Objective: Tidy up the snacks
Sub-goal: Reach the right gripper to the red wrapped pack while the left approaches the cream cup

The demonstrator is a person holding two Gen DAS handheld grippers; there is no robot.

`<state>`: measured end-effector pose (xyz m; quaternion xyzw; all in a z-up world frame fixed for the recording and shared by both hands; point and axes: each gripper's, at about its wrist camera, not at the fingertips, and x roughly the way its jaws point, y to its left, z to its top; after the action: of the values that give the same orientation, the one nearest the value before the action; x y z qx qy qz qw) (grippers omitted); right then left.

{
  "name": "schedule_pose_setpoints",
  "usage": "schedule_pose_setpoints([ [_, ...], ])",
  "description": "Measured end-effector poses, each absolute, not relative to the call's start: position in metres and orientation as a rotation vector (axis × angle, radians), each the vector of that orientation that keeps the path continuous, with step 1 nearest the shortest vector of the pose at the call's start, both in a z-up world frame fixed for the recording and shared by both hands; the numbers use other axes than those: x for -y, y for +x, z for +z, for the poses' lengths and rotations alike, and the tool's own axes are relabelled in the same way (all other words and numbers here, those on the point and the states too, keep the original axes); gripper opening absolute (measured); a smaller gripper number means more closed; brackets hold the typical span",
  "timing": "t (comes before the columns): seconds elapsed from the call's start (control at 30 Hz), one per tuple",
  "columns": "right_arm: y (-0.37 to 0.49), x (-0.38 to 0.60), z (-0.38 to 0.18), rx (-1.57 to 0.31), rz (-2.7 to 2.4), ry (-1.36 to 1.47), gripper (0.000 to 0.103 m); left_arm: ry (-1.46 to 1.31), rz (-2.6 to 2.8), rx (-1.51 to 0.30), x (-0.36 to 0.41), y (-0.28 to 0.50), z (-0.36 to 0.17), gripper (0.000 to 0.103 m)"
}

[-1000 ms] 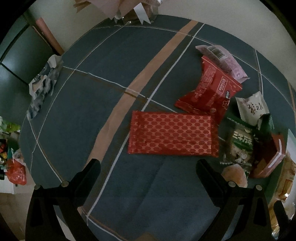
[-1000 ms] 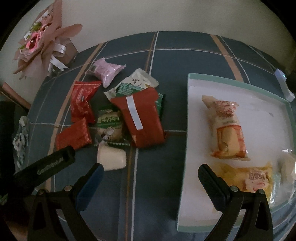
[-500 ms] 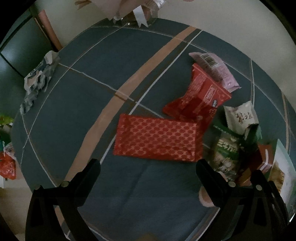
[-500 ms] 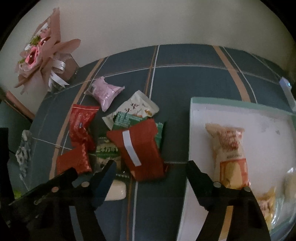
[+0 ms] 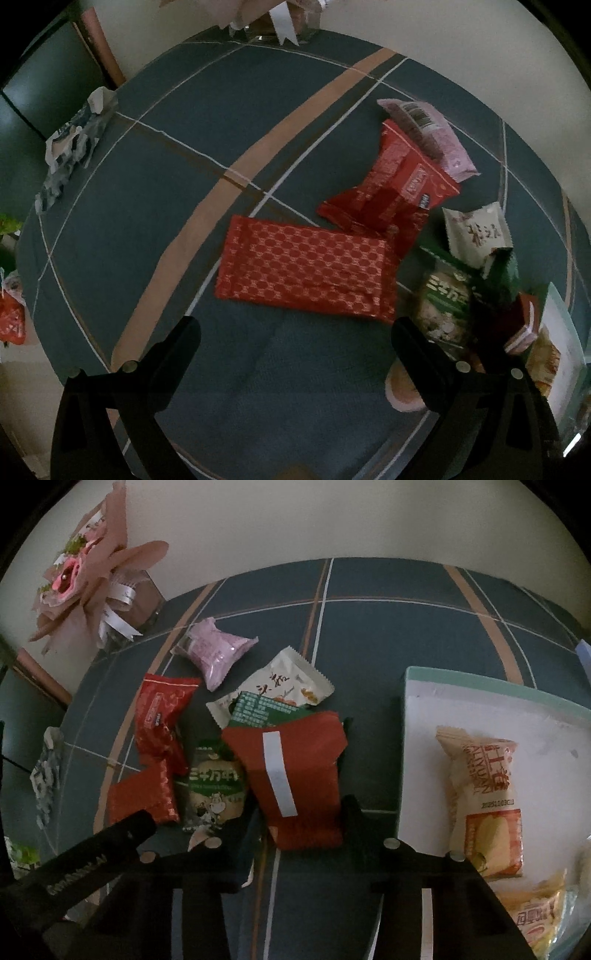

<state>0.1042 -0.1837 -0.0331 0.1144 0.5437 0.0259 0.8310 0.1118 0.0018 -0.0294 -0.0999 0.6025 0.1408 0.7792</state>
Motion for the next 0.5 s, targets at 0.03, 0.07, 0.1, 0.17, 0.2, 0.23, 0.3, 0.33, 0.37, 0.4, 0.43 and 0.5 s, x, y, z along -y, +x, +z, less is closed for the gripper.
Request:
schedule_pose_setpoints([
  [0.03,0.103,0.184,-0.033,-1.153,0.054,0.241,0.044,-0.216,0.299,-1.302,0.0,0.112,-0.027,0.103],
  [0.07,0.102,0.184,-0.033,-1.156,0.054,0.244,0.044,-0.215,0.293,-1.301,0.002,0.111,-0.026,0.103],
  [0.1,0.101,0.185,-0.033,-1.158,0.055,0.25,0.043,-0.215,0.282,-1.301,0.005,0.111,-0.024,0.103],
  [0.17,0.099,0.188,-0.032,-1.163,0.058,0.265,0.043,-0.216,0.257,-1.301,0.009,0.111,-0.021,0.103],
  [0.2,0.097,0.189,-0.031,-1.163,0.058,0.27,0.042,-0.219,0.241,-1.303,0.011,0.111,-0.02,0.103],
  [0.23,0.096,0.191,-0.03,-1.161,0.056,0.273,0.042,-0.224,0.228,-1.305,0.013,0.11,-0.019,0.103],
  [0.3,0.091,0.193,-0.024,-1.146,0.058,0.27,0.042,-0.231,0.213,-1.306,0.016,0.11,-0.016,0.103],
  [0.33,0.09,0.193,-0.021,-1.14,0.06,0.269,0.042,-0.233,0.208,-1.305,0.018,0.109,-0.014,0.103],
  [0.37,0.088,0.193,-0.019,-1.134,0.062,0.269,0.042,-0.235,0.204,-1.303,0.019,0.109,-0.012,0.103],
  [0.4,0.086,0.195,-0.016,-1.128,0.063,0.273,0.042,-0.238,0.198,-1.3,0.02,0.109,-0.01,0.103],
  [0.43,0.084,0.196,-0.013,-1.126,0.064,0.282,0.042,-0.239,0.194,-1.297,0.021,0.108,-0.009,0.103],
  [0.5,0.08,0.199,-0.01,-1.12,0.065,0.295,0.042,-0.233,0.184,-1.294,0.025,0.108,-0.005,0.103],
])
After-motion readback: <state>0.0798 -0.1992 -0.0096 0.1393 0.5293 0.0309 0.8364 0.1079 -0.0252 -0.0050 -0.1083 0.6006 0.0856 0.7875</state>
